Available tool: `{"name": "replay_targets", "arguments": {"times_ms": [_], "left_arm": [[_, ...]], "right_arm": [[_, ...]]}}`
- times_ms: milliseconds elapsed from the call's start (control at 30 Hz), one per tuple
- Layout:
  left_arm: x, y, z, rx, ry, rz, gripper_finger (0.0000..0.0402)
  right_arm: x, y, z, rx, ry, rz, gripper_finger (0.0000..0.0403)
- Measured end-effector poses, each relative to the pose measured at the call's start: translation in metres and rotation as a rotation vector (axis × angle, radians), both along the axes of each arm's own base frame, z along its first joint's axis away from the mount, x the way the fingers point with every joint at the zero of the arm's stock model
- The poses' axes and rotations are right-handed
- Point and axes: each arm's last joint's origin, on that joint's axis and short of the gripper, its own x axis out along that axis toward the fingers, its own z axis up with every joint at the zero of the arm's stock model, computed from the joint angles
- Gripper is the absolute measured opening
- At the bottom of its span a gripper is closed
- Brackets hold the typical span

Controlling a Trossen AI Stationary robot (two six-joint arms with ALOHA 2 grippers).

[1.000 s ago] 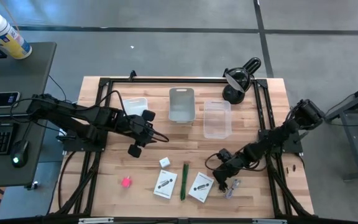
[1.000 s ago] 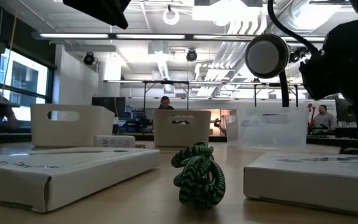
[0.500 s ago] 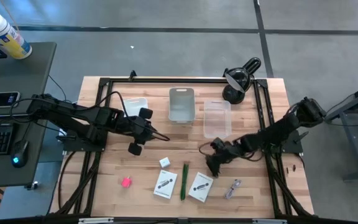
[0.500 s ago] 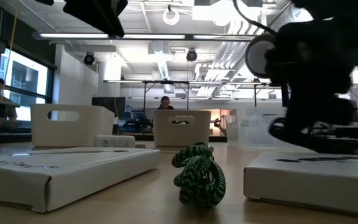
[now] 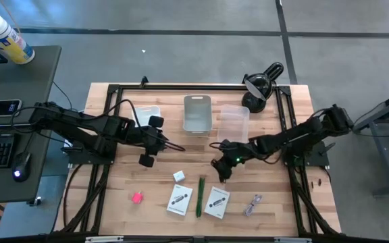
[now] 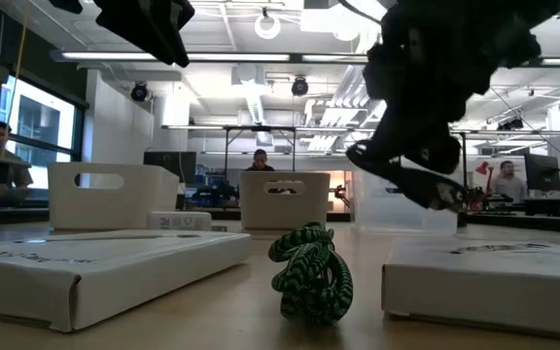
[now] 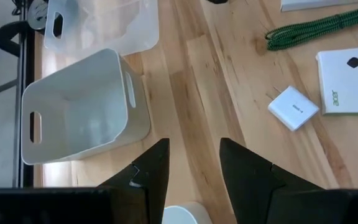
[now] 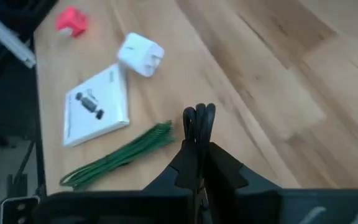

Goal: Pick and place items into bin
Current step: Move the black USB cable to the center of the table, then put the black USB cable into the white bin

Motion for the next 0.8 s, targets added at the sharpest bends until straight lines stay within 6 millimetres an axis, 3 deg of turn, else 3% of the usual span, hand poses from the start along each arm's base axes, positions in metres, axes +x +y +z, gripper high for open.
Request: {"name": "replay_targets", "arguments": {"times_ms": [200,367,800], "left_arm": [[0.0,0.0,0.0,-0.002,0.0,0.002,0.0131],[0.0,0.001,0.0,0.016,-0.002,0.015,0.0131],[0.007,-0.002,0.003,-0.024,-0.063,-0.034,0.0131]], "right_arm": [[0.0,0.01,0.006,-0.02,0.042,0.027,0.0017],[0.003,0.017,0.01,-0.036,-0.021,0.075,0.0042],[0.01,0.011,0.018,-0.078,-0.127,0.063,0.0101]]}}
